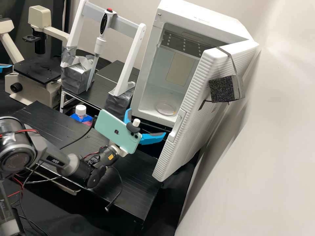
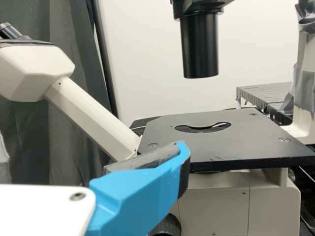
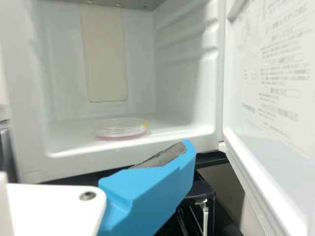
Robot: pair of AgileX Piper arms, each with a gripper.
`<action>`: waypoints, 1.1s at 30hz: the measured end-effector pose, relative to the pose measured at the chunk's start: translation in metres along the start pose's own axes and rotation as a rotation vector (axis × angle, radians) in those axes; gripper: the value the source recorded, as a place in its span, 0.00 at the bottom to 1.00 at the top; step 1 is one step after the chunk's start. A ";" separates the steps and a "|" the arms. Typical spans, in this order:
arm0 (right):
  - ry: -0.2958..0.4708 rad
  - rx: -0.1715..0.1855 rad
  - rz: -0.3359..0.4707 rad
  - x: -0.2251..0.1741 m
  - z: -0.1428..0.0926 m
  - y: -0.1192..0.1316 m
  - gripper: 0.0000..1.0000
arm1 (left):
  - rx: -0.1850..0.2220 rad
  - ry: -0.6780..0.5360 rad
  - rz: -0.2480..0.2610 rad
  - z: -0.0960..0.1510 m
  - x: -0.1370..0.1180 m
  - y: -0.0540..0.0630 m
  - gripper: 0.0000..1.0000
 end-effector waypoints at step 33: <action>-0.091 -0.042 -0.053 0.145 -0.023 -0.008 1.00 | 0.000 0.000 0.000 0.000 0.000 0.000 1.00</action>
